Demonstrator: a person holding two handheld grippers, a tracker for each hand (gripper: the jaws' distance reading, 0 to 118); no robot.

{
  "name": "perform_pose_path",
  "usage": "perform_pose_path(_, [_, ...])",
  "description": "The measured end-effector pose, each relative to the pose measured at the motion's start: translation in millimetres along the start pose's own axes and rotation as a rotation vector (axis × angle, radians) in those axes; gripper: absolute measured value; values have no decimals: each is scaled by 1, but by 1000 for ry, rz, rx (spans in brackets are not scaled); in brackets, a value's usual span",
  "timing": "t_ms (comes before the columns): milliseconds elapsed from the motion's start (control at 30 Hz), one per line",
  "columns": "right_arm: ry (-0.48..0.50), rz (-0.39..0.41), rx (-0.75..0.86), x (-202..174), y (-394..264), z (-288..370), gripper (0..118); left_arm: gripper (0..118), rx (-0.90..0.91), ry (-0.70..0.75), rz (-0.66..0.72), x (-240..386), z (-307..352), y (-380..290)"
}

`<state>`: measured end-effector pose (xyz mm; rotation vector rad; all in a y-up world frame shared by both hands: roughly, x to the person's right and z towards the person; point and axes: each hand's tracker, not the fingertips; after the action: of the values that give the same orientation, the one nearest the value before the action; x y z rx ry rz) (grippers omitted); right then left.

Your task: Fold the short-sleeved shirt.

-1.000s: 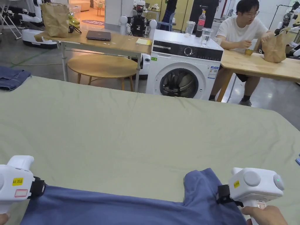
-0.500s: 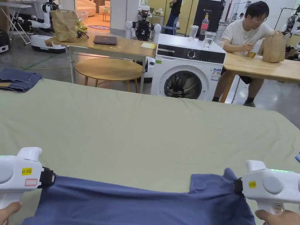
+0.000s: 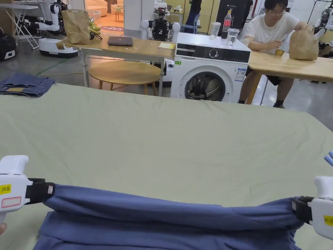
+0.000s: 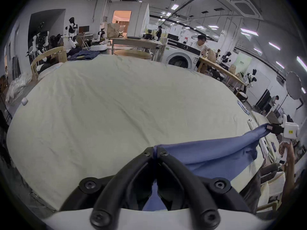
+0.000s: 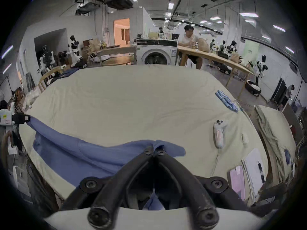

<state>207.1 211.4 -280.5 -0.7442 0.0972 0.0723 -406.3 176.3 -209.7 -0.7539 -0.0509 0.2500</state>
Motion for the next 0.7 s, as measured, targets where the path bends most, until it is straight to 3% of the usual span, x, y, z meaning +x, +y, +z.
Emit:
perform_pose_path(433, [-90, 26, -253, 3, -112, -42, 0, 0, -234, 54, -34, -8, -30, -98])
perform_pose_path(700, [-107, 30, -244, 6, -120, -68, 0, 0, -238, 75, -22, -9, -44, -93])
